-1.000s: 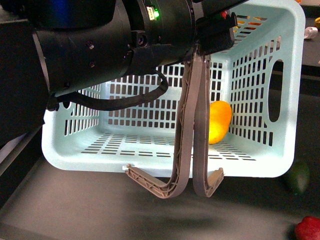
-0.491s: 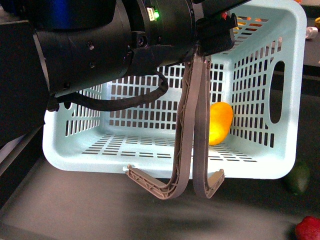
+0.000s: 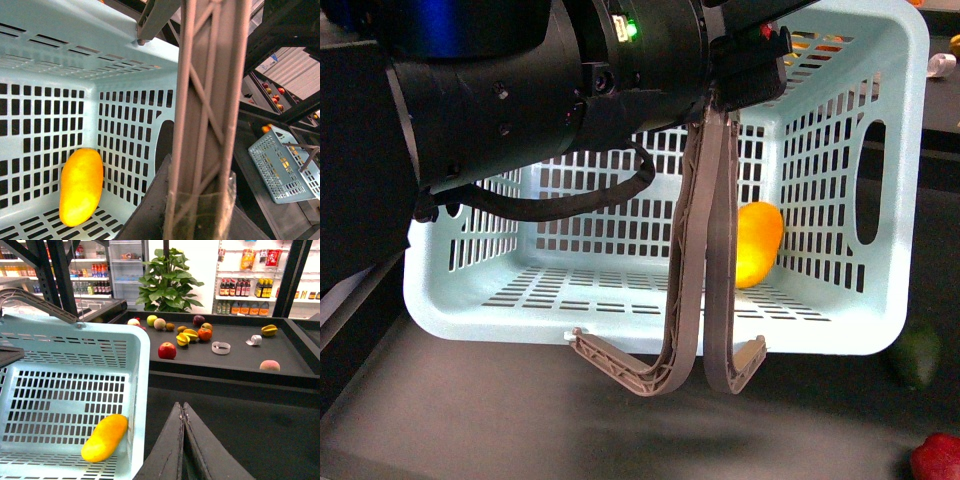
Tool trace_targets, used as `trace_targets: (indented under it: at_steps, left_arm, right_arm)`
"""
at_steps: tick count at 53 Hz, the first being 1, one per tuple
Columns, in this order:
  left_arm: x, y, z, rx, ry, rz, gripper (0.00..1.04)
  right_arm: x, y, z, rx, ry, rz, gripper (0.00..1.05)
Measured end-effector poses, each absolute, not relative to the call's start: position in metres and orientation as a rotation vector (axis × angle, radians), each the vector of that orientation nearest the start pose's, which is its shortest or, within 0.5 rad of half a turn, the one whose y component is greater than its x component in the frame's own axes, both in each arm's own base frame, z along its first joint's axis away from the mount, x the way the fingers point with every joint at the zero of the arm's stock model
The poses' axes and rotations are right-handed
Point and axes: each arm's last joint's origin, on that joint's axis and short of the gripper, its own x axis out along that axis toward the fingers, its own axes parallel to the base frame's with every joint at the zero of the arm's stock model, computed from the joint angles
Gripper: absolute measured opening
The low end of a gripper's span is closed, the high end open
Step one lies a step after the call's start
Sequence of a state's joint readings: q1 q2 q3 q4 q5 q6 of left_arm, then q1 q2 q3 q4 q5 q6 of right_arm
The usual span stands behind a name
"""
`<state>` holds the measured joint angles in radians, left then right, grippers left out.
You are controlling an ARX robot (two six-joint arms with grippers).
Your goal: Pick mango with right arm and hold basket with left
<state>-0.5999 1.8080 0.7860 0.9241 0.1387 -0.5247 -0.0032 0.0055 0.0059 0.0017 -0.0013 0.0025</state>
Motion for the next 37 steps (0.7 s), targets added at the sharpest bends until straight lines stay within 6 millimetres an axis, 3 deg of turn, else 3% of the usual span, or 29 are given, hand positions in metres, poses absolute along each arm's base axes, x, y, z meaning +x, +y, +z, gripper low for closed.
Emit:
trace_targets:
  at_steps: [3, 13, 27, 30, 37]
  left_arm:
    - [0.292, -0.205, 0.173, -0.477, 0.288, -0.694, 0.07]
    - [0.292, -0.205, 0.173, -0.477, 0.288, -0.694, 0.07]
    - [0.292, -0.205, 0.173, -0.476, 0.288, -0.694, 0.07]
    - [0.294, -0.207, 0.172, -0.42, 0.29, -0.63, 0.07]
    - [0.304, -0.212, 0.171, -0.266, 0.284, -0.502, 0.07]
  right_arm:
    - [0.098, 0.0, 0.165, 0.001, -0.002, -0.002, 0.02]
    - [0.098, 0.0, 0.165, 0.001, -0.002, -0.002, 0.44]
    - [0.098, 0.0, 0.165, 0.001, -0.002, -0.002, 0.9]
    - [0.098, 0.0, 0.165, 0.001, -0.002, -0.002, 0.98]
    - [0.098, 0.0, 0.165, 0.001, -0.002, -0.002, 0.96]
